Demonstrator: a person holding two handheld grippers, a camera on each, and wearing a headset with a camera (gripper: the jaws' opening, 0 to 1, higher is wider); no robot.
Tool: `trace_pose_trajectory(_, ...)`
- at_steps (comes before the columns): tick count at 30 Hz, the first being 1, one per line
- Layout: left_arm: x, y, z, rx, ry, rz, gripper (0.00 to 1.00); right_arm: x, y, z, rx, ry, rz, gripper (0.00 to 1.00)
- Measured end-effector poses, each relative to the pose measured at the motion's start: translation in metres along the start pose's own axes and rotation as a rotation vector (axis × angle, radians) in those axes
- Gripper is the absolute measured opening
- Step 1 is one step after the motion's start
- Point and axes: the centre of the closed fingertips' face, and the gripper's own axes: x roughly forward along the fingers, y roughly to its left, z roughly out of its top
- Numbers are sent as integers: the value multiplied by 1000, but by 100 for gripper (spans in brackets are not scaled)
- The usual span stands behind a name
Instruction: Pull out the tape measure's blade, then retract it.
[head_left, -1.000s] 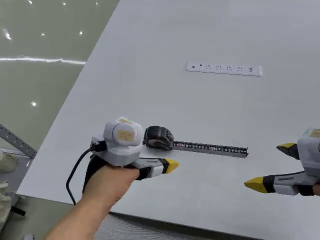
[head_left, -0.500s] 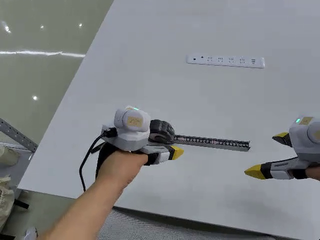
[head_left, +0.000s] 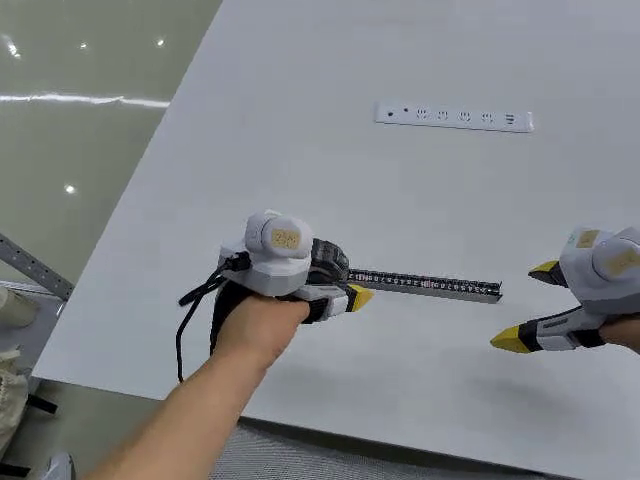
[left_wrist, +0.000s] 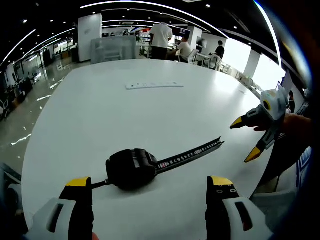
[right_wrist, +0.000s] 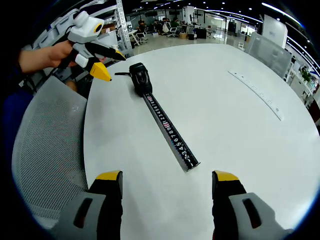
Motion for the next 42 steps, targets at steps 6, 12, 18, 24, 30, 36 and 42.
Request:
trace_pose_trajectory(6,11,3,1,-29,-9,12,89,9,-9,-2,-28,9,17,63)
trace_pose_trajectory(12,21,0,2,-37,-11,11,89,18,-11,-9,-103,51,59,59)
trace_pose_trajectory(18,28,2,4,-51,-20,25,84,27,-18,-9,-181,75,66,52)
trace_pose_trajectory(24,35,11,5,-80,-24,55,82,36,-27,-8,-229,93,72,47)
trace_pose_trajectory(30,42,17,2,-110,-21,73,80,43,-33,-9,-266,112,85,43)
trace_pose_trajectory(36,51,23,1,-157,-16,94,80,47,-38,-10,-310,130,99,38)
trace_pose_trajectory(42,59,27,1,-170,-9,108,78,49,-41,-10,-334,142,109,34)
